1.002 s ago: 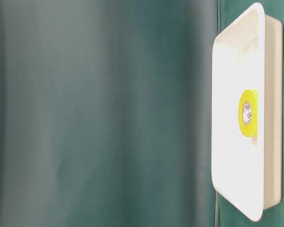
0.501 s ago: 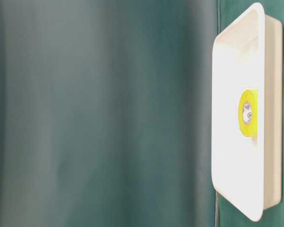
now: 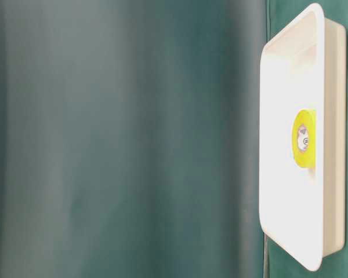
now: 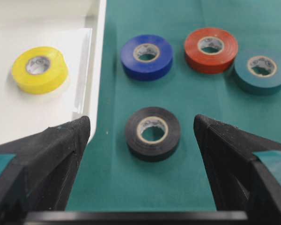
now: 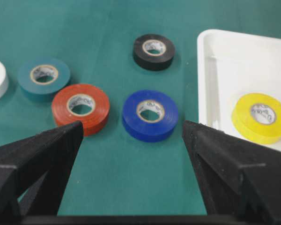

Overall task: Pick up the tape from a random location and place it into the white case.
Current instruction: 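Move the open right gripper toward the blue tape roll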

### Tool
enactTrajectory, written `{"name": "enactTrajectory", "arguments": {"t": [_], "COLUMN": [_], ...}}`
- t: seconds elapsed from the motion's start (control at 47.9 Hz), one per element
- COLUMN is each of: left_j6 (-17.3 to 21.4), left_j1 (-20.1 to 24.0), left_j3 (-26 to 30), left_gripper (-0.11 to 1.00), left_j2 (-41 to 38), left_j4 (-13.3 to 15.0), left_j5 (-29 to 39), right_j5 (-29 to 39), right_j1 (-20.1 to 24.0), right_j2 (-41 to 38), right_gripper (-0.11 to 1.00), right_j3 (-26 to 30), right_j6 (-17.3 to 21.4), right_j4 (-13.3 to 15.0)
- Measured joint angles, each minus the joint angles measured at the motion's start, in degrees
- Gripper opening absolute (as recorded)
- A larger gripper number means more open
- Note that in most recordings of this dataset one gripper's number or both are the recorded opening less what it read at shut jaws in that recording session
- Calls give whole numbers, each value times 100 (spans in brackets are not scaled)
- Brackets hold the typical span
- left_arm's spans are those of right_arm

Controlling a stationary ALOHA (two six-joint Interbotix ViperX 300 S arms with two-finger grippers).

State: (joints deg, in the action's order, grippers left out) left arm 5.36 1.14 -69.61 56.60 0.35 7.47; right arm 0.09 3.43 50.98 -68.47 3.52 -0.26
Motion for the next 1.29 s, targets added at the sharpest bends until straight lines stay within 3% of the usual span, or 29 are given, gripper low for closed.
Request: {"name": "enactTrajectory", "arguments": {"t": [0.939, 1.294], "left_j6": [-79, -149], "left_j1": [0, 0], "left_j3": [0, 9], "left_gripper": [91, 91], "left_j2": [-53, -70], "left_j4": [0, -9], "left_j5": [0, 0], "right_j5": [-694, -562], "right_j1": [105, 105], "right_j2": [-3410, -3753], "right_gripper": [91, 91], "right_j3": [2268, 2602], "right_j6": [0, 9], "right_j4": [0, -9]}}
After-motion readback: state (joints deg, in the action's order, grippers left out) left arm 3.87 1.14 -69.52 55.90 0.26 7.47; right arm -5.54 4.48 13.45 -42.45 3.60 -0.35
